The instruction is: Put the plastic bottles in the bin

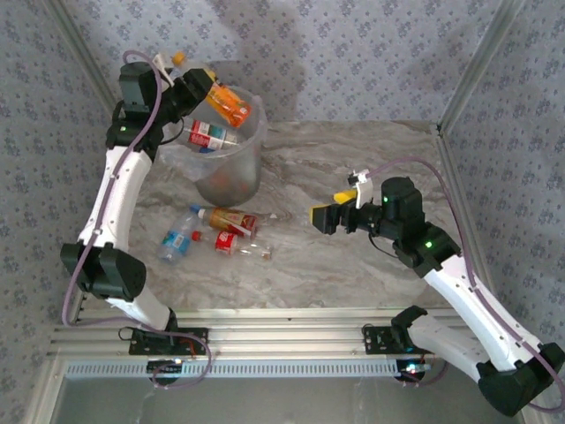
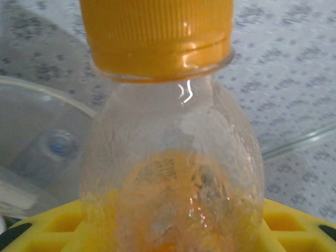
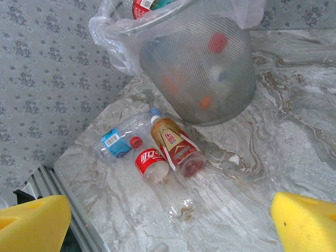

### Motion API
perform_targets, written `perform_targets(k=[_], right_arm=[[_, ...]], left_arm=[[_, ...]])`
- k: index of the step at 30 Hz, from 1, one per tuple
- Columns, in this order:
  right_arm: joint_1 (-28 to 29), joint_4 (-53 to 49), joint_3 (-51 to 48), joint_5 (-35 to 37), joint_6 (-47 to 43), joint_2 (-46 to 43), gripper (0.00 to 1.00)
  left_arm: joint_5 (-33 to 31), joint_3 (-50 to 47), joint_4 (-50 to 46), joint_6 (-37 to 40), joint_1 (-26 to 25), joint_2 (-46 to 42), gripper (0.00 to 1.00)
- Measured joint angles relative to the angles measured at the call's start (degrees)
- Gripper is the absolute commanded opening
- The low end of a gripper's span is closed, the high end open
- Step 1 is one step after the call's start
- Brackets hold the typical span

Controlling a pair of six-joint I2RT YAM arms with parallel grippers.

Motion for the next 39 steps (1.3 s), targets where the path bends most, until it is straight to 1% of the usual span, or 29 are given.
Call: perform_targets(k=[4,8,13,18,23,25,28,32,35,39], right_arm=[[0.0,-0.55,0.0,0.26,0.0,-0.5,1.0],[0.0,-1.16,0.0,0.7,-0.02,-0.74,1.0],[0.0,-2.36,0.0,1.4,-0.04,-1.68,1.0],[0.0,-2.8,0.0,1.92,-0.22,-2.34,1.0],[0.0,-2.82,0.0,2.19,-0.24,-2.34,1.0],[0.0,-2.82,0.0,2.19,-0.24,-2.34,1.0],[0.0,-2.82,0.0,2.21,-0.24,-2.32,1.0],[0.0,-2.82,0.0,2.19,-0.24,-2.32,1.0],[0.0,-2.82,0.0,2.19,-0.24,-2.32,1.0],[0.0,-2.84,0.22,2.16,-0.24,-1.9,1.0]], left_arm=[[-1.62,0.28,-0.55,-2.08,1.77,2.71,0.52],[-3.17,1.9,-1.31,-3.45,1.88,5.88,0.53],[-3.8,1.95,-1.6,-4.9,1.79,8.79,0.6],[-4.39,1.95,-3.13,-5.27,1.79,10.08,0.68],[-5.07,2.38,-4.26,-4.28,1.79,10.05,0.84],[-5.6,2.64,-4.79,-3.74,1.79,9.94,0.88],[-6.58,2.71,-6.29,-2.73,1.79,9.18,0.92],[-8.33,2.69,-8.41,-0.81,1.79,6.34,0.92],[-9.09,2.51,-9.11,1.55,1.79,2.93,0.94],[-8.66,1.14,-10.19,7.13,1.81,-3.54,0.97]])
